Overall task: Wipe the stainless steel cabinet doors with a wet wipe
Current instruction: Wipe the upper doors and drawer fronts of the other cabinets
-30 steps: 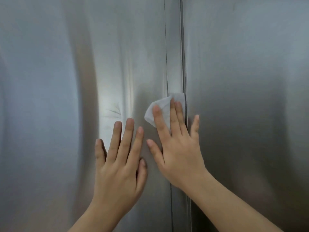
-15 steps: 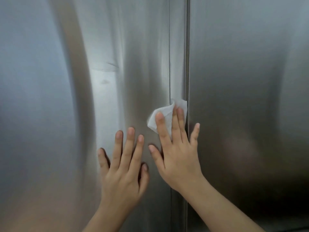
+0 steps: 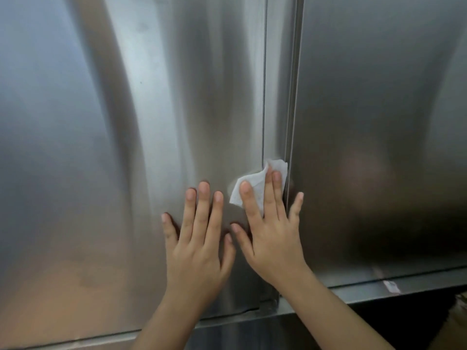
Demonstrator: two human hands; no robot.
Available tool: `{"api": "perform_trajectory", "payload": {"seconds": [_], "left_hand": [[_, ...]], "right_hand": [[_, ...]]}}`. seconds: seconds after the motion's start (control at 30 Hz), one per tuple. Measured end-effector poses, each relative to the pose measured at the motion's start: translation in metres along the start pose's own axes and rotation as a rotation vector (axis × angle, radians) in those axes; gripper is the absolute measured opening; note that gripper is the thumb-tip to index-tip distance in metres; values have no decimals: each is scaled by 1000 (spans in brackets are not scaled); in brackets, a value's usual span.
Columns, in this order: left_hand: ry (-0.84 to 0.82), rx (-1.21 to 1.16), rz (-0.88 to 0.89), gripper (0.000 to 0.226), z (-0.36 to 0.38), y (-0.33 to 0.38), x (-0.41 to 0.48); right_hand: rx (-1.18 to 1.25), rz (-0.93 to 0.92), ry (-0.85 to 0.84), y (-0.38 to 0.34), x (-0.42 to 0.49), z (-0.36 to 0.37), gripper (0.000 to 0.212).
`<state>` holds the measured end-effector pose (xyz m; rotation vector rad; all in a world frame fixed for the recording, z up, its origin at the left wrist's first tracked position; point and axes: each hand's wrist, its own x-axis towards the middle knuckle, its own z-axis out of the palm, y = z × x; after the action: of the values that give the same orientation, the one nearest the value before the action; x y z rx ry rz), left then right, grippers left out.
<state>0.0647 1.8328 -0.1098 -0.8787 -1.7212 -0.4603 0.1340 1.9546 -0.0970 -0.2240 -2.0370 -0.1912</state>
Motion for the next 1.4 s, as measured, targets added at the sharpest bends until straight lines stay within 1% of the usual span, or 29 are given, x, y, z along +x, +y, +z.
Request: {"api": "perform_trajectory", "payload": {"seconds": [0.17, 0.5, 0.57, 0.73, 0.87, 0.97, 1.1, 1.17, 1.23, 1.4], "left_hand": [[-96, -25, -18, 64, 0, 8, -33], [-260, -66, -20, 73, 8, 16, -86], [-283, -68, -21, 73, 9, 19, -95], [-300, -67, -25, 70, 12, 22, -110], [-308, -58, -15, 71, 13, 21, -111], [-303, -65, -17, 70, 14, 21, -112], [-313, -66, -16, 70, 12, 21, -112], [-323, -67, -15, 71, 11, 21, -112], [-324, -72, -23, 71, 10, 22, -111], [-372, -90, -40, 73, 5, 22, -109]], "right_hand": [[-2, 30, -72, -4, -36, 11, 65], [-22, 47, -283, -9, -110, 23, 65], [-21, 68, -338, -12, -124, 23, 69], [-55, 103, -539, -17, -163, 24, 66], [-83, 94, -654, -16, -184, 24, 66], [-52, 109, -634, -15, -175, 21, 60], [25, 95, -471, -14, -154, 24, 59], [48, 108, -444, -15, -150, 26, 61], [54, 125, -462, -17, -154, 28, 65], [1, 136, -619, -21, -179, 26, 63]]}}
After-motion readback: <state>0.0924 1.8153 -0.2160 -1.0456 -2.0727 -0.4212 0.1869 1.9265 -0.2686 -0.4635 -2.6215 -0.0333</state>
